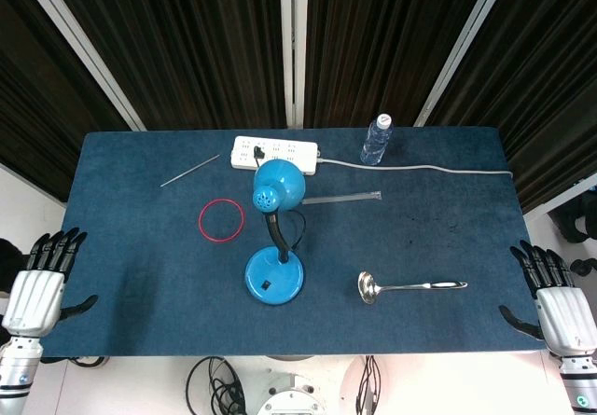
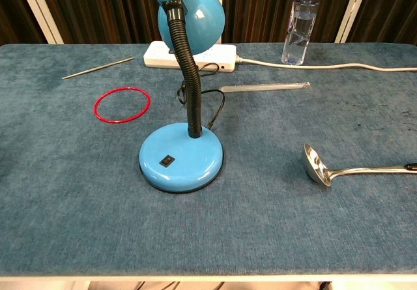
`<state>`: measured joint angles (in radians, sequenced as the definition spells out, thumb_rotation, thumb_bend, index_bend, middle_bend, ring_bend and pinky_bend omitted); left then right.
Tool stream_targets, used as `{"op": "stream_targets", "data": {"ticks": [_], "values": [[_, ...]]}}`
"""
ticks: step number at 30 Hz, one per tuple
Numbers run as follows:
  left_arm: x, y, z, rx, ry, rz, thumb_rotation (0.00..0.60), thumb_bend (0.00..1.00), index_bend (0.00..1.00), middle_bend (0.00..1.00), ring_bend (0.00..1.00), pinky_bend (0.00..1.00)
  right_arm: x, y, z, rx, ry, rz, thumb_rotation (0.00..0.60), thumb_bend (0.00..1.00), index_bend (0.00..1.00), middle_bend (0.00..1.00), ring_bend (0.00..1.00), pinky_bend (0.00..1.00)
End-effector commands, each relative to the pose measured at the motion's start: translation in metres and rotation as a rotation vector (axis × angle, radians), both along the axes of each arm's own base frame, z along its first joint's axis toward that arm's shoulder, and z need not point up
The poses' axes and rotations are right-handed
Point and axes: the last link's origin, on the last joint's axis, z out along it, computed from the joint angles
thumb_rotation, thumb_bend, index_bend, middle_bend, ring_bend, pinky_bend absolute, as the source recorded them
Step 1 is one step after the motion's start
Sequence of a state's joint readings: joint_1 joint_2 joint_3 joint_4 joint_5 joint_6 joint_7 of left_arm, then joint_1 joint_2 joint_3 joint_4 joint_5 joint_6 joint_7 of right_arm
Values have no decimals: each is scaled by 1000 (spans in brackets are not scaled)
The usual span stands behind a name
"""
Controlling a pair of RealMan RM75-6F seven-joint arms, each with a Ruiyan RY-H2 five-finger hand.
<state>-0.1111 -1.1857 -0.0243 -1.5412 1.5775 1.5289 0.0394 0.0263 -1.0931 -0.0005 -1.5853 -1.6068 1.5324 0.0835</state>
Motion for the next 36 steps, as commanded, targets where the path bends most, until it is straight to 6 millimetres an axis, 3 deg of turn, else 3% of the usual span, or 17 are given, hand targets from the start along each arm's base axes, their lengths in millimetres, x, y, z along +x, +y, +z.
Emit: {"op": "stream_targets", "data": {"ticks": [1,11,13,15,16,17,20,26,36], "values": [[0,0,0,-1,-1,0,600,23,43,0,0,0,0,0,0,0,0,0,600,150,0,0,0,0],[5,-1,-3,-21,-21,-32,600,23,43,1,0,0,0,0,1,-1,-4,0,600,150,0,0,0,0],[8,-1,-5,-35,-34,-60,600,28,43,48,0,4,0,-1,1,-3,-5,0,600,150,0,0,0,0],[14,-1,-9,-64,-49,-115,600,69,43,210,58,134,0,-2,1,-1,-5,0,600,150,0,0,0,0],[16,-1,-11,-76,-44,-142,600,113,44,343,160,275,0,-3,1,1,-6,0,600,150,0,0,0,0],[20,-1,-16,-104,-39,-177,600,172,48,515,327,450,0,-4,0,4,-7,-1,600,150,0,0,0,0],[30,-4,-35,-217,-74,-227,600,292,75,773,575,651,0,-4,-1,11,-5,-2,600,151,0,0,0,0],[58,-1,-76,-378,-39,-290,600,349,84,807,605,692,-2,-3,-2,11,-6,-10,600,150,0,0,0,0],[106,18,-136,-523,50,-340,600,352,83,813,639,714,-5,0,0,3,-9,-20,600,150,0,0,0,0]]}}
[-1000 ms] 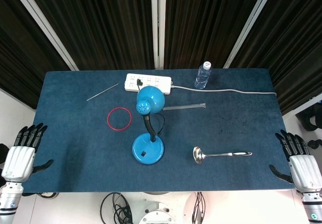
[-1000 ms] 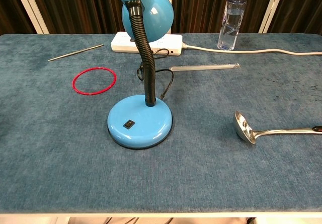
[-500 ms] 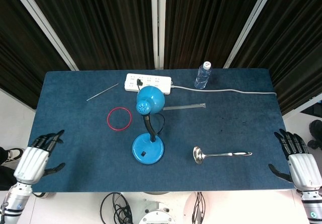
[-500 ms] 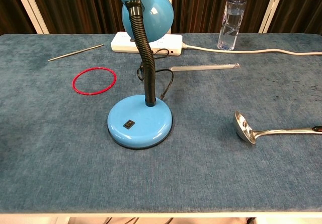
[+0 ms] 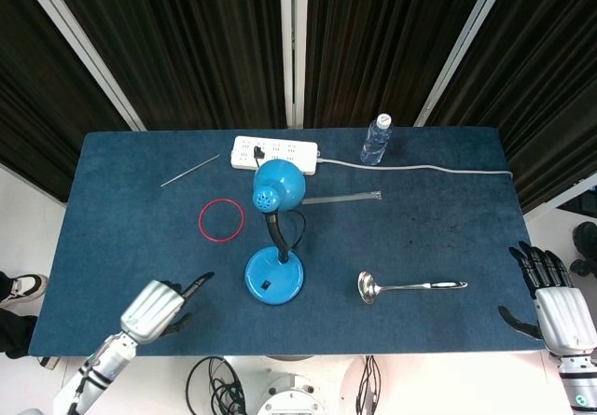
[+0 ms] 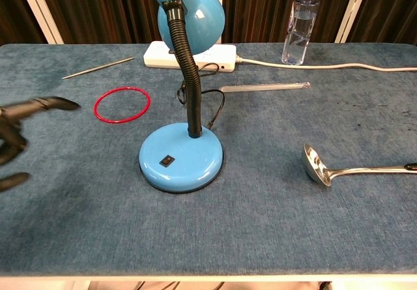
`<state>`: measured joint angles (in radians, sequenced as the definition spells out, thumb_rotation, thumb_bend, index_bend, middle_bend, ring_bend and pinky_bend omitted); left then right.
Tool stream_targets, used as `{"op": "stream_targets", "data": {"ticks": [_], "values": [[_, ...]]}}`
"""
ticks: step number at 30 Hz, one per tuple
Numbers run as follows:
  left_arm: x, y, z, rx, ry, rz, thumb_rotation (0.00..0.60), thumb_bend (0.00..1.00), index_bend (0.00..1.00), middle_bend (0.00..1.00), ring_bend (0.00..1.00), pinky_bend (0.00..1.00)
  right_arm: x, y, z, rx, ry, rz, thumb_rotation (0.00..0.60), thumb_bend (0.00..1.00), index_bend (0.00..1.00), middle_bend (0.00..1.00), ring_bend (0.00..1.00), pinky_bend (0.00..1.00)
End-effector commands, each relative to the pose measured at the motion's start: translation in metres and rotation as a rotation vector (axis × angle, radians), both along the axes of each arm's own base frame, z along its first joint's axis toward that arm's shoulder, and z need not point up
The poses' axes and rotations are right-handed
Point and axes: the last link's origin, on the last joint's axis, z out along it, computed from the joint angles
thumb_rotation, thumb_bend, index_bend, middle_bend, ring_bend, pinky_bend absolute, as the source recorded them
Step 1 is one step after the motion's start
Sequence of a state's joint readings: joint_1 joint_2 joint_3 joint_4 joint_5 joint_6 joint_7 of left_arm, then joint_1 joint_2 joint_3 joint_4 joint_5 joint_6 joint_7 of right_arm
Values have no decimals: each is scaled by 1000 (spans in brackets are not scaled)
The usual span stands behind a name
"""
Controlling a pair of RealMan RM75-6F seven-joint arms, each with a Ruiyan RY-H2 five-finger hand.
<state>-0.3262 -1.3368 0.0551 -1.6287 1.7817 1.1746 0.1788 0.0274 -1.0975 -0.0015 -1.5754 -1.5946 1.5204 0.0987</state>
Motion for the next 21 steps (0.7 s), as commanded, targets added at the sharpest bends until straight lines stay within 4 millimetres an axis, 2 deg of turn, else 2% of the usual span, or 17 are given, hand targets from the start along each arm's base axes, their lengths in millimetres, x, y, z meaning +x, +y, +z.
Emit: {"op": "stream_targets", "data": {"ticks": [1,8,21], "values": [[23,7,-25,-66,18,-32,600,354,83,814,653,716,-2,1,2,-5,0,-6,600,150,0,0,0,0],[36,12,-51,-128,53,-45,600,378,83,814,692,723,-8,2,5,-9,-2,-19,600,150,0,0,0,0],[46,16,-70,-148,97,-52,600,384,84,818,692,724,-12,0,5,-9,-8,-25,600,152,0,0,0,0]]}}
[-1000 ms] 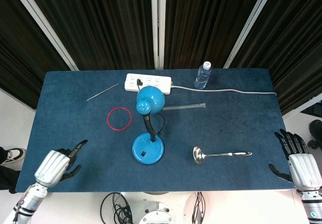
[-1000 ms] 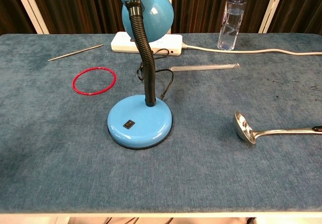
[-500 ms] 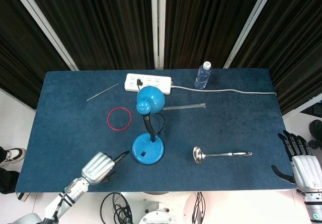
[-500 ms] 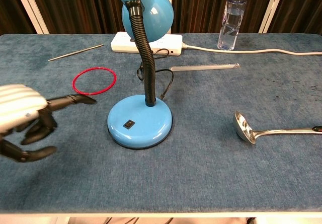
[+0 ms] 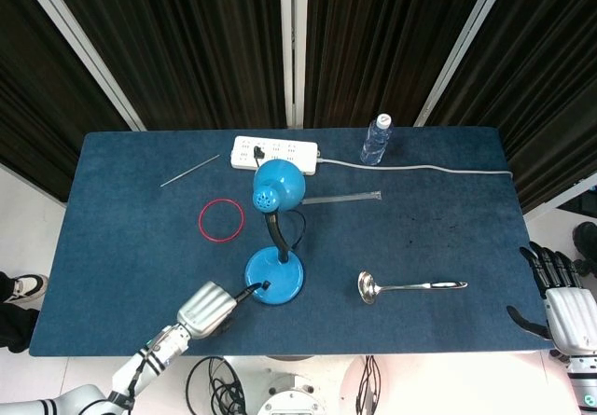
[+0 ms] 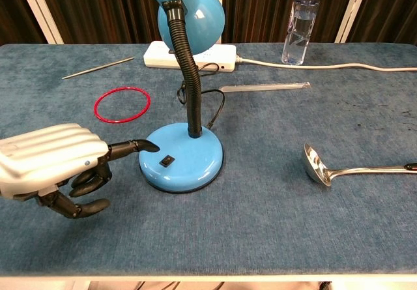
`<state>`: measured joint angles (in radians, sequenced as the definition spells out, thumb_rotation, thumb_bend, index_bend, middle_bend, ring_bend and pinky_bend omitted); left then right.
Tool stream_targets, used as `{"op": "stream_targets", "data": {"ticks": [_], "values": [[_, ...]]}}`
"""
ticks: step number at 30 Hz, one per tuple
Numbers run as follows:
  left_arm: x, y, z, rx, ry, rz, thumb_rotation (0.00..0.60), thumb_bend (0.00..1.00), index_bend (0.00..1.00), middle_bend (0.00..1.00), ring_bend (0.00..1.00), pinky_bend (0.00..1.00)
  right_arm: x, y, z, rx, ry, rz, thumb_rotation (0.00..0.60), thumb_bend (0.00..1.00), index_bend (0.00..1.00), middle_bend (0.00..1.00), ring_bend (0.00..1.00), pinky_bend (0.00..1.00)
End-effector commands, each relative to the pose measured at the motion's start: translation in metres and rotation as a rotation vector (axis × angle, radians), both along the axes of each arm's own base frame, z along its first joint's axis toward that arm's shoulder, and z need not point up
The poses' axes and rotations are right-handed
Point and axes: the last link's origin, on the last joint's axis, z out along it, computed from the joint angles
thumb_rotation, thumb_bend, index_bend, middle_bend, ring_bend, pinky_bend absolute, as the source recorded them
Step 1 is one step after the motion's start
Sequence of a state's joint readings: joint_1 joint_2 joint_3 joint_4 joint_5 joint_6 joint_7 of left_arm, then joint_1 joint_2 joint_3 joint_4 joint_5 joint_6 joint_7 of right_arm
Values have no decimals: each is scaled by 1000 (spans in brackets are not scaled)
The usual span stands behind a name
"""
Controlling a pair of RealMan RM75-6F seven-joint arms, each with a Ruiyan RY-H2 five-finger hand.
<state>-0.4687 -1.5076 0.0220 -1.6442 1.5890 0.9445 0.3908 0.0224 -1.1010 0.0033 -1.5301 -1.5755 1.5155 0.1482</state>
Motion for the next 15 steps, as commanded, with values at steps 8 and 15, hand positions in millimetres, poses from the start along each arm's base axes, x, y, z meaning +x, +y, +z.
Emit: {"op": "stream_targets", "data": {"ticks": [8,15], "values": [[0,2,-8,-9,24,7,600,387,84,820,693,725,-1,0,1,-3,1,-2,600,152,0,0,0,0],[2,5,-11,-10,26,7,600,388,84,819,692,724,-3,-1,1,-2,2,-14,600,152,0,0,0,0]]}}
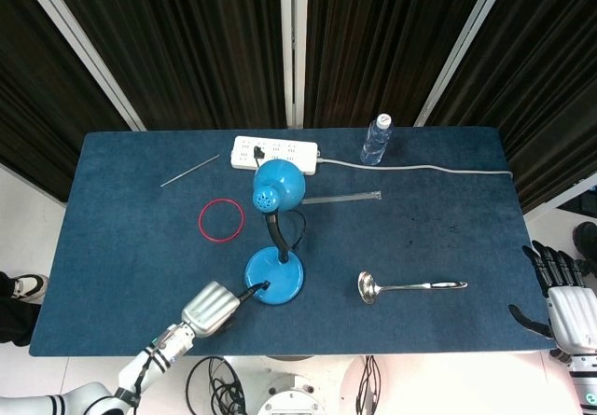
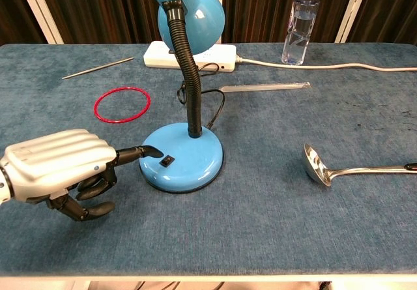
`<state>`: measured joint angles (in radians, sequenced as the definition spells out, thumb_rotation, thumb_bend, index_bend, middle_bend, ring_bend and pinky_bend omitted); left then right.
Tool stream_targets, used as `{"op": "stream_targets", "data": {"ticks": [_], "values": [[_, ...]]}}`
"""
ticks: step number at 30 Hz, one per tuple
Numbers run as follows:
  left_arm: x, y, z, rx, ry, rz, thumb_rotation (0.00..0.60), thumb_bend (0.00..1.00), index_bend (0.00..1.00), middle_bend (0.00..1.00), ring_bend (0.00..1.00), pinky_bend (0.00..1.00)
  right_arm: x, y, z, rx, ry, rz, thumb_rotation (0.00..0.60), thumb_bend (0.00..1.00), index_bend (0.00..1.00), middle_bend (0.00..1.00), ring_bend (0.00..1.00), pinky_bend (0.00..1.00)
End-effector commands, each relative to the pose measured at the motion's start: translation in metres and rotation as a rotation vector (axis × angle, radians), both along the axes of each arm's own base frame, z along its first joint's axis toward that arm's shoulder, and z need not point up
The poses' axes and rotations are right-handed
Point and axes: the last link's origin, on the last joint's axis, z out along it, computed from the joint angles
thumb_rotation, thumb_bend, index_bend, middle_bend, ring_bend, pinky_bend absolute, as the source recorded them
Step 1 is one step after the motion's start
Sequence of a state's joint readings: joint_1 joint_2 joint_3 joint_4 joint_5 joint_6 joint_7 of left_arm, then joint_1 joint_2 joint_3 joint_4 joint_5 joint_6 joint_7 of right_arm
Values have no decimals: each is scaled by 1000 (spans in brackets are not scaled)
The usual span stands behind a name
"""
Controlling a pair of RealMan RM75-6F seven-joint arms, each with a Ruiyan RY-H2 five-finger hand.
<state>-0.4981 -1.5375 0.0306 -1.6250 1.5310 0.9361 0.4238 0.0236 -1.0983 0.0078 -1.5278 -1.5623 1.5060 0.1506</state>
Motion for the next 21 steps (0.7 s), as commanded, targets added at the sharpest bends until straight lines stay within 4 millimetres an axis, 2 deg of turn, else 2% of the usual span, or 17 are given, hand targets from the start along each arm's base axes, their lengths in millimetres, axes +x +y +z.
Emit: {"op": "stream_targets", "data": {"ticks": [1,12,21], "values": [[1,2,-2,-3,4,-1,600,388,84,819,692,724,0,0,0,0,0,-1,600,152,0,0,0,0],[3,2,-8,-12,15,-8,600,389,94,818,692,724,-2,0,1,1,-3,-10,600,152,0,0,0,0],[2,1,-10,-11,16,-4,600,389,220,819,693,724,-4,0,0,5,-4,-16,600,152,0,0,0,0]]}}
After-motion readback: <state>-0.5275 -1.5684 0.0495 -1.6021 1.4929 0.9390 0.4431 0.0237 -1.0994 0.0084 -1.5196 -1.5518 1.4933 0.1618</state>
